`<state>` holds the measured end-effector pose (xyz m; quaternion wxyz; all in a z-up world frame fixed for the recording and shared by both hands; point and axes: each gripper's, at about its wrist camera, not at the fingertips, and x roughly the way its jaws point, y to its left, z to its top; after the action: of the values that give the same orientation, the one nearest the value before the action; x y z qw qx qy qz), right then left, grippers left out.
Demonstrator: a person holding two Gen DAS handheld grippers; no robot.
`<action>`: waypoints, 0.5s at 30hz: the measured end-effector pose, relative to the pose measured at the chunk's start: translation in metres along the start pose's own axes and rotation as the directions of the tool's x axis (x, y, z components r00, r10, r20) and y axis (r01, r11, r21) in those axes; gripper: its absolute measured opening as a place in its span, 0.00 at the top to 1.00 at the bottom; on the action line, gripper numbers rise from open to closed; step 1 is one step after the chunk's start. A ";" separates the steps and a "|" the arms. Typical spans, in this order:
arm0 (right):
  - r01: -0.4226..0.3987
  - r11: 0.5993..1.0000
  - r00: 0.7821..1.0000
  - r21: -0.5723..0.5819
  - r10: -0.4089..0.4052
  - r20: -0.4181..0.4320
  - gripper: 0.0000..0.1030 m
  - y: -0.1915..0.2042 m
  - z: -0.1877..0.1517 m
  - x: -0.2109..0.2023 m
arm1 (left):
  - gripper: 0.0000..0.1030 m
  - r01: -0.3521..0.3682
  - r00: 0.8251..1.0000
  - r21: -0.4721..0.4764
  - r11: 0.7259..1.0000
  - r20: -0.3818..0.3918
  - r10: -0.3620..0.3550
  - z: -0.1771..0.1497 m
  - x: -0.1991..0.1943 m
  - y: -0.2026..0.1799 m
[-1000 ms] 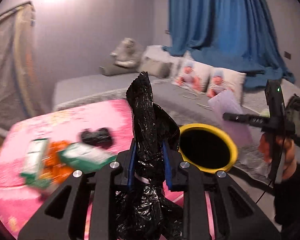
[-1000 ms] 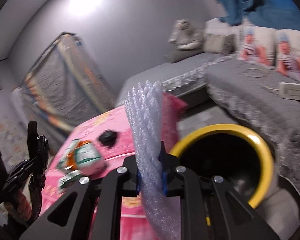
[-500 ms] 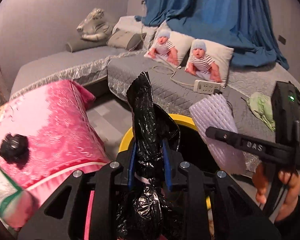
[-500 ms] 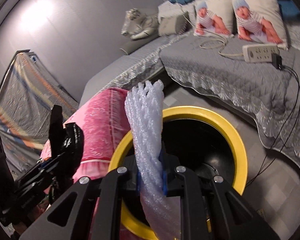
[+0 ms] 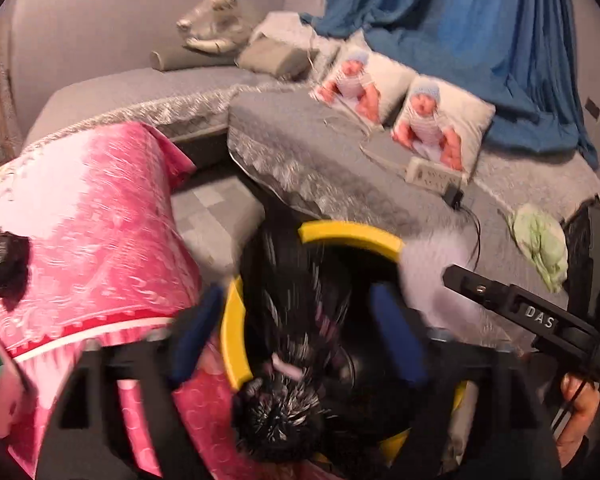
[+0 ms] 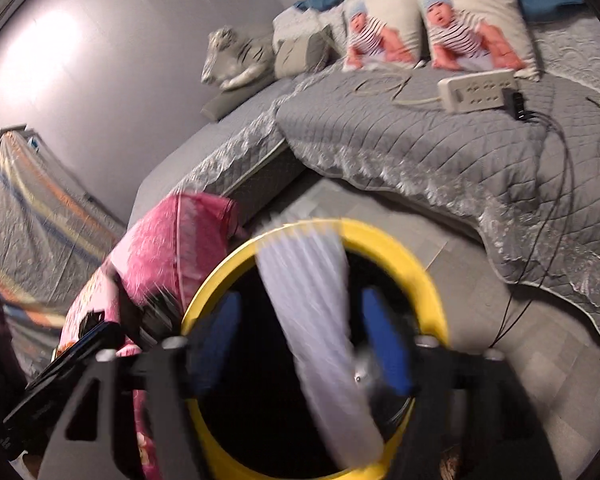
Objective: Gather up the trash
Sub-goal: 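Open both tools to drop the foam sleeve and black bag into the bin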
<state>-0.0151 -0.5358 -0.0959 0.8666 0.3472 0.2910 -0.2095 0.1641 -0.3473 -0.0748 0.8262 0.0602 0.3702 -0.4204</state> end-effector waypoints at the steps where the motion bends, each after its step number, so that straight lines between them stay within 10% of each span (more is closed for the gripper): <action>1: 0.005 1.000 1.000 0.000 -0.005 0.013 0.37 -0.001 0.001 -0.005 | 0.23 0.005 1.000 -0.008 1.000 0.002 -0.005 0.001 -0.005 0.004; 15: -0.178 0.978 0.983 -0.108 0.172 -0.062 0.33 0.041 -0.040 -0.039 | 0.08 0.086 0.994 0.256 0.963 0.049 -0.102 -0.061 -0.173 0.070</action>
<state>-0.0358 -0.4733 -0.0744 0.8921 0.3271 0.2930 -0.1064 0.1170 -0.1655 -0.0187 0.8018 0.1347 0.2900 -0.5048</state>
